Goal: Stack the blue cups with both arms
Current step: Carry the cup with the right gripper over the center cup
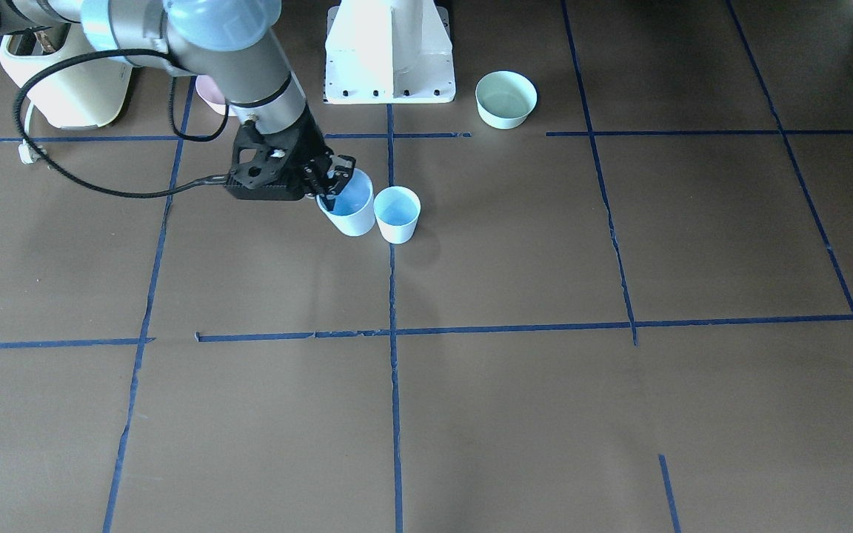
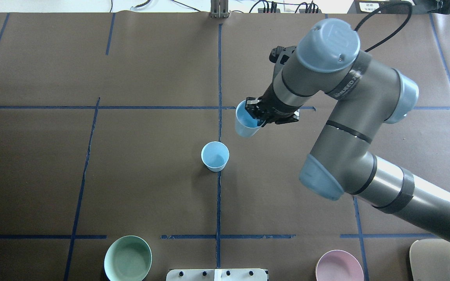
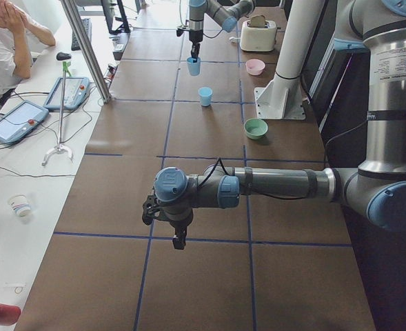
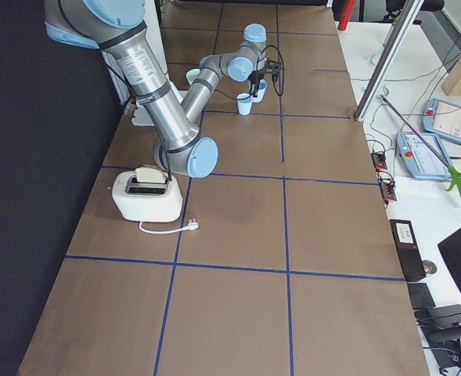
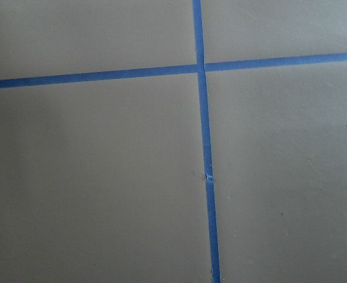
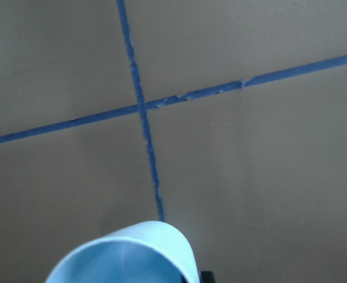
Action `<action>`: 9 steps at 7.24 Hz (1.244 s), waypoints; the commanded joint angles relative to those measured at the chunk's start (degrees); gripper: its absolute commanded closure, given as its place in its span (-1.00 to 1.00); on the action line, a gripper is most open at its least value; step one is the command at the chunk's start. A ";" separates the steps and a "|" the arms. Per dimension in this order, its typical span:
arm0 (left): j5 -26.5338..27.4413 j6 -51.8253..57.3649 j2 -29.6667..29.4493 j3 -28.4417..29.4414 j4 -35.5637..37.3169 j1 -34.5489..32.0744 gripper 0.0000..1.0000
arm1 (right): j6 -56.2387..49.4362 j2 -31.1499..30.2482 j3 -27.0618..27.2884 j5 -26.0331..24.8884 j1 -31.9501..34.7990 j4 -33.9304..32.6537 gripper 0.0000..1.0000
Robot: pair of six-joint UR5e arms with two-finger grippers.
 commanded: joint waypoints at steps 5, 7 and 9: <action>-0.31 -0.17 0.09 0.06 0.00 0.00 -1.00 | 5.59 3.67 -2.11 -13.41 -8.96 -6.53 0.96; -0.39 -0.17 0.35 -0.03 0.00 0.00 -1.00 | 5.59 3.58 -2.20 -13.58 -9.58 -6.35 -0.64; -0.39 -0.17 0.35 -0.03 0.00 0.09 -1.00 | 5.41 3.67 -2.11 -16.57 -10.98 -6.26 -1.00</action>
